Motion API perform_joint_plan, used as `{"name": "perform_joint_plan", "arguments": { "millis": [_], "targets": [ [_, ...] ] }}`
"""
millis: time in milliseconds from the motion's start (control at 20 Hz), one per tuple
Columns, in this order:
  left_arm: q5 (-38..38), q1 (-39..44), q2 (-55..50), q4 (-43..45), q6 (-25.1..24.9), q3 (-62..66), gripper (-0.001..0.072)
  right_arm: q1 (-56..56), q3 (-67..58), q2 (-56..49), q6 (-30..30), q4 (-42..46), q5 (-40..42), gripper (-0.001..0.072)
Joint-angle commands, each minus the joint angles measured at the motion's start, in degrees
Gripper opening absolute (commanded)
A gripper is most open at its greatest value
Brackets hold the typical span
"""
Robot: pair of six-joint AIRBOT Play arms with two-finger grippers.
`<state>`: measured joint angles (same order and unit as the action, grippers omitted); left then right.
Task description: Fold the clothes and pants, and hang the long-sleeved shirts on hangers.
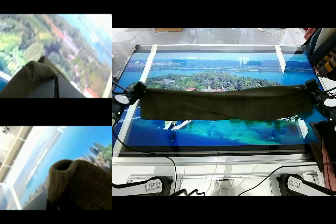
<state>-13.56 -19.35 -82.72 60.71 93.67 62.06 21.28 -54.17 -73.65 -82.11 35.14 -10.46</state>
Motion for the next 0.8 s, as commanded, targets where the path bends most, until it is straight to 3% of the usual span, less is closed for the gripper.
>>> {"name": "perform_joint_plan", "arguments": {
  "millis": [0, 100, 300, 350, 400, 450, 600, 750],
  "targets": [
    [1.90, 0.68, -3.67, 0.07, 0.70, 2.58, 0.0014, -4.04, -4.74, -6.56, 0.02, -2.43, 7.89, 0.0033],
    [2.51, 0.81, -5.20, 0.04, 0.70, 2.58, 0.0015, -6.62, -7.54, -10.45, -0.50, -2.58, 13.11, 0.0033],
    [4.09, 1.51, -7.21, 0.07, 0.68, 2.58, 0.0022, -8.46, -12.26, -16.37, -1.01, -2.47, 14.32, 0.0038],
    [4.94, 1.79, -7.26, 0.11, 0.63, 2.58, 0.0188, -8.52, -12.57, -17.03, -0.98, -2.21, 14.56, 0.0176],
    [5.64, 1.92, -7.17, 0.11, 0.44, 2.60, 0.0606, -8.52, -12.61, -17.27, -0.90, -1.68, 14.53, 0.0463],
    [6.10, 1.90, -6.99, 0.13, 0.44, 2.67, 0.0696, -8.37, -12.61, -17.27, -0.70, -0.90, 14.51, 0.0713],
    [5.92, 1.68, -4.04, 1.11, 0.35, 2.69, 0.0701, -7.76, -12.61, -16.33, -0.72, 4.68, 14.21, 0.0691],
    [2.69, 0.50, 0.83, 9.75, -0.17, 2.67, 0.0699, -7.34, -12.61, -15.26, -0.72, 8.68, 12.76, 0.0691]
  ]
}}
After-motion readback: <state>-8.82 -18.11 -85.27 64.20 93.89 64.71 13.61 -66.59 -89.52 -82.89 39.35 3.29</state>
